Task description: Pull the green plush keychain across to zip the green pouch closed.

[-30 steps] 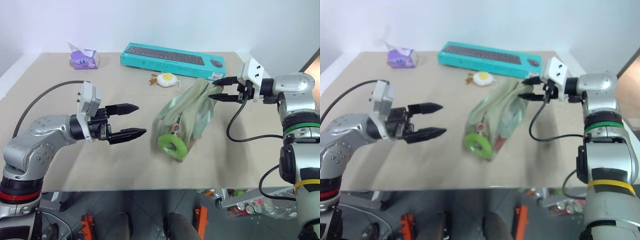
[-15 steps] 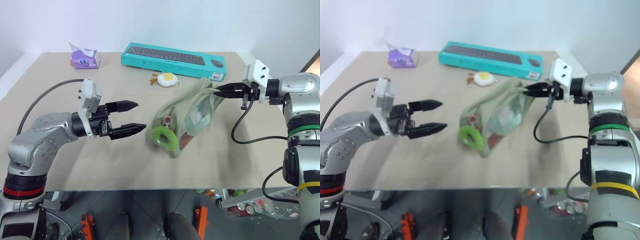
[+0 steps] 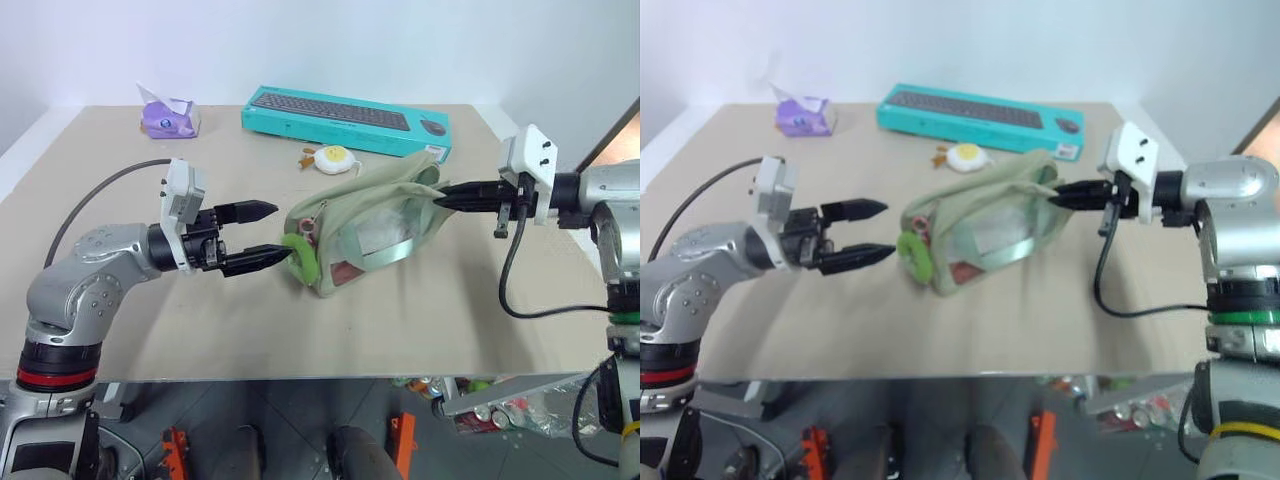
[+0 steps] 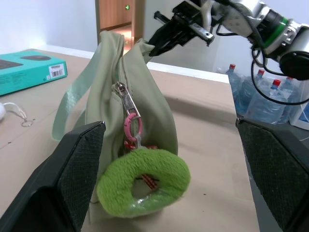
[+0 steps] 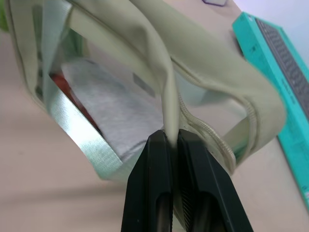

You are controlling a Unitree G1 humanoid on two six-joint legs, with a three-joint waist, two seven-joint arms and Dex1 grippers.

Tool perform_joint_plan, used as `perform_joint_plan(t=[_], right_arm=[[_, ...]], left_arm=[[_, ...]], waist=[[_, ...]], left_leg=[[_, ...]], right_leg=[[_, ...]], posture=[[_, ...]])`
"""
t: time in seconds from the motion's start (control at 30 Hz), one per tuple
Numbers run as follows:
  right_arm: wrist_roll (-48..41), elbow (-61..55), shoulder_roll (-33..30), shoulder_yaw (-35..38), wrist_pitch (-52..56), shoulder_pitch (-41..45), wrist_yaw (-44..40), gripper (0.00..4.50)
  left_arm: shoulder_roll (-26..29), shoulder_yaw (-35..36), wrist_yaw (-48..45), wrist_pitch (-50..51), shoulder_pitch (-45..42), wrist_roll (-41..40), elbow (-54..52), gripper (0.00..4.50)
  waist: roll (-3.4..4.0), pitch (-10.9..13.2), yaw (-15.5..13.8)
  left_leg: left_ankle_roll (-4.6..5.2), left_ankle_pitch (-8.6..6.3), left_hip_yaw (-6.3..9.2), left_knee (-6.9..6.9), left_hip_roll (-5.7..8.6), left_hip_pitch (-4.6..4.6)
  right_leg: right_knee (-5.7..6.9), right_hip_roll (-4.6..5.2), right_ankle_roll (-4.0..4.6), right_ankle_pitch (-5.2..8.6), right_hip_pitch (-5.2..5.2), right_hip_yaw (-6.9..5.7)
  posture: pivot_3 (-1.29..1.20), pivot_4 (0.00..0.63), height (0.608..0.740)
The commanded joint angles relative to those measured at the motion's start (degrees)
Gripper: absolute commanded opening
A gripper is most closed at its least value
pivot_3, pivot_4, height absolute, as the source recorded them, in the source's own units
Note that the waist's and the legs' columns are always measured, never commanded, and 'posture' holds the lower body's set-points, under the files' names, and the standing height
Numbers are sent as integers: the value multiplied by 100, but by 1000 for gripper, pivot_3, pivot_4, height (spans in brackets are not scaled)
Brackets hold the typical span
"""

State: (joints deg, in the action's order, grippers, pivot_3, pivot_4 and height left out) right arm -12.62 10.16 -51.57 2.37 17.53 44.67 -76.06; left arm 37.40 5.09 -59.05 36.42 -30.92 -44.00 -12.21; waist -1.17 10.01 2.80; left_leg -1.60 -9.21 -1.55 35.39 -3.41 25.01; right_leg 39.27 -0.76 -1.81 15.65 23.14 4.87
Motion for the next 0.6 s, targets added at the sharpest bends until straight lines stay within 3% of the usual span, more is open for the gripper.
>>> perform_joint_plan(t=[0.03, 0.23, 0.6], right_arm=[[-321, -1186, -191, 67, 1005, -282, 259, 170], [-716, -2048, -450, 156, 2108, -556, 441, 170], [-1092, -2207, -865, 373, 2551, -462, 549, 170]], left_arm=[[29, 36, -99, -198, -63, 116, 40, 4500], [-9, -21, -322, -683, -106, 444, 253, 4500], [-186, -48, -296, -796, -166, 517, 263, 4500]], waist=[[1, -1, 0], [0, -1, 1], [0, -1, -3]], left_leg=[[0, 0, 1, 0, 0, 0], [0, 0, 1, 1, -6, -2], [1, 0, -1, 1, -6, 1]], right_leg=[[0, 0, 0, 0, 0, -1], [1, -6, -4, 3, 0, -1], [0, -6, -8, 5, 2, 1]], posture=[[0, 150, 740], [0, 150, 740], [0, 150, 740]])
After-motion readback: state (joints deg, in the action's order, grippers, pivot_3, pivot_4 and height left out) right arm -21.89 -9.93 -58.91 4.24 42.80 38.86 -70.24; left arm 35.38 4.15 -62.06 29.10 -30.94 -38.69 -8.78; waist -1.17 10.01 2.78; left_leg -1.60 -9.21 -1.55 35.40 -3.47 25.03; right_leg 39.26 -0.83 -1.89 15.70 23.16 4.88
